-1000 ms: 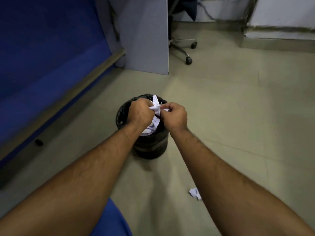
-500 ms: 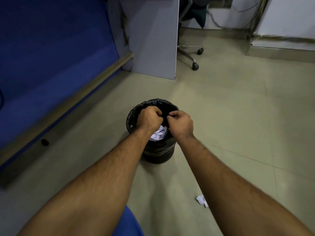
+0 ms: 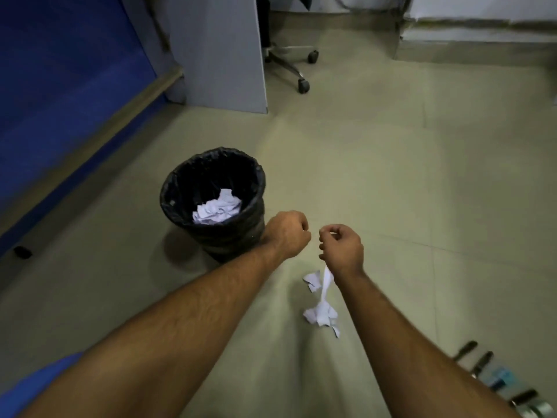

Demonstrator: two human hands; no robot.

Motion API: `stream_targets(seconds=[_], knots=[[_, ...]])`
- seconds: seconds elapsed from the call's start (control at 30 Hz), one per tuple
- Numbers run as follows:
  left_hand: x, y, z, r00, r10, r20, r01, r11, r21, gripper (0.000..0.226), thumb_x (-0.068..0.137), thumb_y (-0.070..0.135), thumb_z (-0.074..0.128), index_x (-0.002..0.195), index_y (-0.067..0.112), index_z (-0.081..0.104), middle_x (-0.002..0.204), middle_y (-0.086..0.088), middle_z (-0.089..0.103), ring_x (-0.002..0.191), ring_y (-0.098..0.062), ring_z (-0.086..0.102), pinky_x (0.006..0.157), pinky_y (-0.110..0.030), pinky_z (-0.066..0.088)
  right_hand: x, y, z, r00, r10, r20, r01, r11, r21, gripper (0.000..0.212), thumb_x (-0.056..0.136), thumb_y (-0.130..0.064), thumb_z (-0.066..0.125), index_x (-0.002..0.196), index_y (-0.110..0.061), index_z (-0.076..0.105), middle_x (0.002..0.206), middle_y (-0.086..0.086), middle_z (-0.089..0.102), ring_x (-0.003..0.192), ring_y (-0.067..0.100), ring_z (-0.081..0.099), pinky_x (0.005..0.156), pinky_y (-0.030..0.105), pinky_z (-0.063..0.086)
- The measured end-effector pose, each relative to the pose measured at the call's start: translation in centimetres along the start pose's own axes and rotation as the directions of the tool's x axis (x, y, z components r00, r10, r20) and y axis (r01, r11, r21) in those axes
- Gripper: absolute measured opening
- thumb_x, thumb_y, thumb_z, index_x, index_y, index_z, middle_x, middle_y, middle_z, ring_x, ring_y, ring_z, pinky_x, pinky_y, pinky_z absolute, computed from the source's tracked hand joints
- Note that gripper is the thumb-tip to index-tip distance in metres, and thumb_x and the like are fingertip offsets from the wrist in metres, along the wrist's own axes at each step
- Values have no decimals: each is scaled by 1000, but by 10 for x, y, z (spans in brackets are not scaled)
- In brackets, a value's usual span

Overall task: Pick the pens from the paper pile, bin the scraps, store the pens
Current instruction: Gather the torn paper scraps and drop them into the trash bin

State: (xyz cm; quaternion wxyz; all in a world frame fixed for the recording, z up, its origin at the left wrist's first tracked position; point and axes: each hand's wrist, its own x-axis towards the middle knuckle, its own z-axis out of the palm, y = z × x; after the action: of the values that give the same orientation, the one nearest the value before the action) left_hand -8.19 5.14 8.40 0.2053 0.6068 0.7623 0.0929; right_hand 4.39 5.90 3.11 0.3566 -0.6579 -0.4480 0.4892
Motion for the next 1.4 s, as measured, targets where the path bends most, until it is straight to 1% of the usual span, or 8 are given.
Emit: stream_targets(seconds=[0.1,0.23,0.3,0.43,0.57,0.77,1.07,1.4], knots=[[-16,0,61,969,66,237,-98,987,128,41,87,26,60,127,15,59,126,-8,63,118,-28,58,95,-35,48,1,67,-27,994,92,51,-78,969,-235,25,85,-28,68,107,-17,69,101,6,73,95,27,69,87,33,52],[-42,-16,129,912,92,399,-198,952,232,66,82,33,70,138,13,43,141,-8,48,122,-30,54,96,-36,46,-18,143,-37,964,170,203,-1,768,-641,71,78,-47,69,138,-15,51,127,17,57,116,38,58,97,39,47],[-50,-29,159,929,50,366,-151,956,253,76,82,42,65,145,16,32,148,-6,38,125,-30,50,97,-39,45,-28,166,-34,966,83,243,125,673,-729,80,75,-63,55,136,-11,52,120,18,55,107,42,57,88,41,48],[-42,-42,183,948,50,314,-174,908,381,108,74,53,68,154,20,4,158,-12,18,140,-33,30,100,-48,45,-22,180,-24,946,-152,286,321,558,-765,51,78,-44,63,113,-7,61,96,16,57,84,38,58,65,38,48],[-12,-54,183,899,57,435,-216,920,326,126,63,49,81,154,30,-4,163,-7,-5,148,-38,8,107,-53,40,-7,179,-21,923,-231,309,385,533,-753,72,67,-42,75,127,-6,59,90,17,58,71,35,55,61,33,50],[-8,-55,192,912,101,396,-254,900,355,81,75,43,72,146,31,33,148,-7,34,125,-34,42,96,-41,48,17,154,-25,875,-10,483,413,535,-737,98,74,-28,72,157,-20,20,121,16,45,96,39,57,82,40,49],[-22,-48,201,971,83,224,-152,939,308,22,90,23,59,111,17,65,118,-8,56,105,-28,58,82,-33,48,28,148,-18,871,-24,490,422,548,-722,45,85,-32,65,128,-19,61,119,14,50,95,37,64,83,38,52],[-30,-40,207,994,-51,92,37,988,152,23,89,13,50,97,14,72,104,-10,62,99,-31,60,76,-34,48,25,162,-33,906,-139,400,407,548,-731,22,90,-24,59,102,-17,77,98,10,67,90,31,64,66,30,38]])
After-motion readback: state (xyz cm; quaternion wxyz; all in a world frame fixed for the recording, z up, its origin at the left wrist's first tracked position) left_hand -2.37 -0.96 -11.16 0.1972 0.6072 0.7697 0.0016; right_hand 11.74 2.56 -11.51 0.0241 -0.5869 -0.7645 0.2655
